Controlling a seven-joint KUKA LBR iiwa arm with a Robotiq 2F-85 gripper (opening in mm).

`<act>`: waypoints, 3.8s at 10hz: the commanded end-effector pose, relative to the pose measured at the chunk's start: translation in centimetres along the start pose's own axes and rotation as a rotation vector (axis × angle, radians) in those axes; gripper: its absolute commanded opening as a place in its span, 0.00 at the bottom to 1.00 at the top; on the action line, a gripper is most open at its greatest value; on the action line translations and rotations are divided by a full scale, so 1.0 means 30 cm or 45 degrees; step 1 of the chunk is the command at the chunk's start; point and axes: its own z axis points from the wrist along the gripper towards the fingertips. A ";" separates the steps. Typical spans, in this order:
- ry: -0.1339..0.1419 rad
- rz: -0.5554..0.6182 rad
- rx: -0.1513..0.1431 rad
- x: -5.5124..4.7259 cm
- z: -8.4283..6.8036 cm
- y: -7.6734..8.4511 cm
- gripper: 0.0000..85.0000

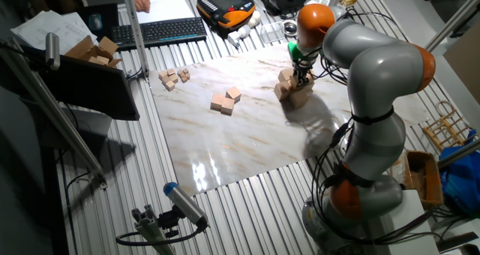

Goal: Stack the blocks into a cross shape

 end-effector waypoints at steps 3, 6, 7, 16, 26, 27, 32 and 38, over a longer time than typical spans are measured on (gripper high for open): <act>0.000 -0.018 -0.004 0.003 0.006 0.005 0.00; 0.001 -0.048 -0.010 0.003 0.011 0.007 0.00; 0.001 -0.052 -0.012 0.003 0.011 0.007 0.00; -0.023 -0.114 -0.008 0.002 0.005 0.007 0.00; -0.037 -0.120 -0.024 -0.001 0.016 0.008 0.60; -0.037 -0.120 -0.024 0.000 0.013 0.008 0.60; -0.037 -0.113 -0.032 0.007 0.003 0.013 0.80; 0.002 -0.132 0.000 0.044 -0.072 0.001 0.80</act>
